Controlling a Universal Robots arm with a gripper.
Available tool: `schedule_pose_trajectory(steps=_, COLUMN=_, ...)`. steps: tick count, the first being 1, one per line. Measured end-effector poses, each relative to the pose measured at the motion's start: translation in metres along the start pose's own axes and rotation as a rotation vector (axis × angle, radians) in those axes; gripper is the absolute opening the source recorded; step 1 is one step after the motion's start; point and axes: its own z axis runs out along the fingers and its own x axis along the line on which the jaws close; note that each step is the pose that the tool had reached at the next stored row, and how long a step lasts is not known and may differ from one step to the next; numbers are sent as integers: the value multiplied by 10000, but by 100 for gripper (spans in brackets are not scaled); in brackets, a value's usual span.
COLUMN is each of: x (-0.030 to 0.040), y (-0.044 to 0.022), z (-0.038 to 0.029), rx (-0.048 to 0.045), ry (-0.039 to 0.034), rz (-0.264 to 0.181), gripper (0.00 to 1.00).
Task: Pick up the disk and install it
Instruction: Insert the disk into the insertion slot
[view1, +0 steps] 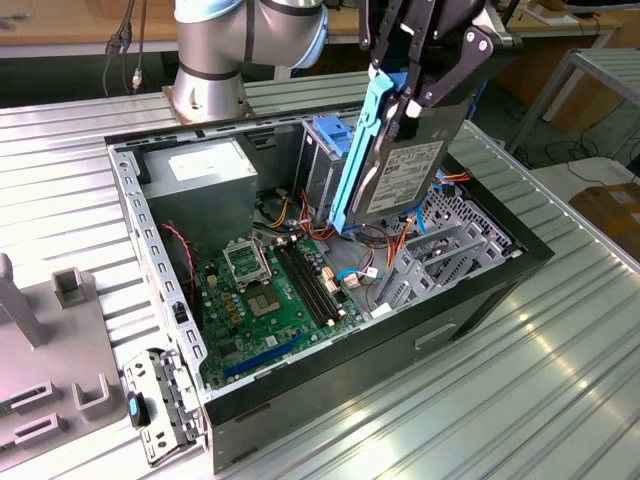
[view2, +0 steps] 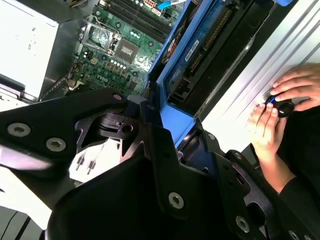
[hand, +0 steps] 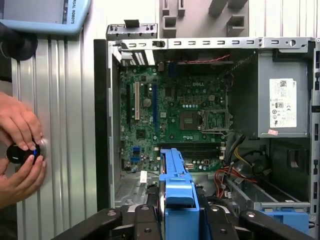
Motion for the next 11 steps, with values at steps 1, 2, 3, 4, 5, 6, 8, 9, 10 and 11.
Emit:
schedule_pose_trajectory(steps=1, x=1, y=-38, z=4, rx=6, ry=-1, rz=0, gripper=37)
schedule_pose_trajectory(steps=2, x=4, y=-77, z=8, rx=21, ry=0, rz=1, gripper=37)
schedule_pose_trajectory(steps=3, x=15, y=-103, z=13, rx=107, ry=-2, rz=3, gripper=37)
schedule_pose_trajectory(steps=4, x=28, y=-107, z=16, rx=137, ry=-2, rz=4, gripper=37)
schedule_pose_trajectory(steps=5, x=41, y=-110, z=19, rx=152, ry=-3, rz=4, gripper=37)
schedule_pose_trajectory(steps=6, x=63, y=-114, z=29, rx=175, ry=-4, rz=7, gripper=37)
schedule_pose_trajectory(steps=8, x=98, y=-132, z=56, rx=192, ry=-7, rz=12, gripper=37)
schedule_pose_trajectory(steps=9, x=101, y=-150, z=65, rx=191, ry=-4, rz=14, gripper=37)
schedule_pose_trajectory(steps=10, x=102, y=-171, z=70, rx=191, ry=-1, rz=15, gripper=37)
schedule_pose_trajectory(steps=11, x=104, y=-210, z=81, rx=190, ry=-1, rz=15, gripper=37)
